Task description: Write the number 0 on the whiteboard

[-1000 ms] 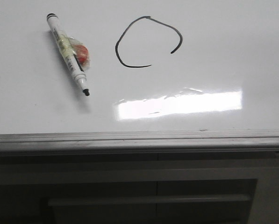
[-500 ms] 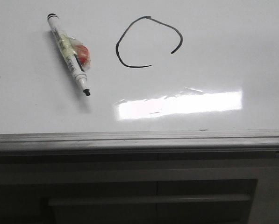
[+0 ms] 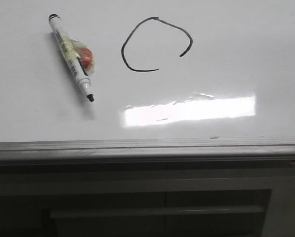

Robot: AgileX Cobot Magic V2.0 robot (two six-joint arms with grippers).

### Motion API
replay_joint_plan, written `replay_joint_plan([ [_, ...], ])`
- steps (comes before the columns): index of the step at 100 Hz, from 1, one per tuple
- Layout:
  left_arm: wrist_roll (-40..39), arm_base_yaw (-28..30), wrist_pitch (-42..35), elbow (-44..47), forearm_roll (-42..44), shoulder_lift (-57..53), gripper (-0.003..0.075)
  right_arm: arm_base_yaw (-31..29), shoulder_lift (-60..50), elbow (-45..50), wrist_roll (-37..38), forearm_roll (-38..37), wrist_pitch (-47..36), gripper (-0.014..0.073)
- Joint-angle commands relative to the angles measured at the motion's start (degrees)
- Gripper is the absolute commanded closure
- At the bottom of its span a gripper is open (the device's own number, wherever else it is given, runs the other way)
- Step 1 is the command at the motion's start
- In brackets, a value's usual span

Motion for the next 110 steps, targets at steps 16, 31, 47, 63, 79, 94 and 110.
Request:
replay_joint_plan([
  [16, -0.4, 0.1, -2.6, 1.8, -0.1, -1.6, 0.074, -0.3, 0.5, -1.4, -0.6, 0.8, -3.2, 0.0662],
  [31, -0.4, 0.1, -2.6, 1.8, -0.1, -1.6, 0.074, -0.3, 0.5, 0.0, -0.6, -1.2, -4.8, 0.0662],
  [47, -0.4, 0.1, -2.6, 1.8, -0.1, -1.6, 0.074, -0.3, -0.9, 8.1, 32.9, -26.4, -13.1, 0.0664],
  [63, -0.4, 0.1, -2.6, 1.8, -0.1, -1.6, 0.074, -1.7, -3.9, 19.6, 66.1, -49.5, -16.2, 0.0664],
  [79, -0.4, 0.1, -2.6, 1.8, -0.1, -1.6, 0.074, -3.3, -9.2, 28.0, 66.1, -49.5, -15.5, 0.0664],
  [94, -0.4, 0.1, -2.6, 1.7, -0.1, -1.6, 0.074, -3.3, -14.6, 27.8, 66.1, -49.5, -1.9, 0.0664],
  [110, -0.4, 0.1, -2.6, 1.7, -0.1, -1.6, 0.074, -3.3, -19.4, 27.8, 63.8, -51.2, 2.0, 0.0664],
])
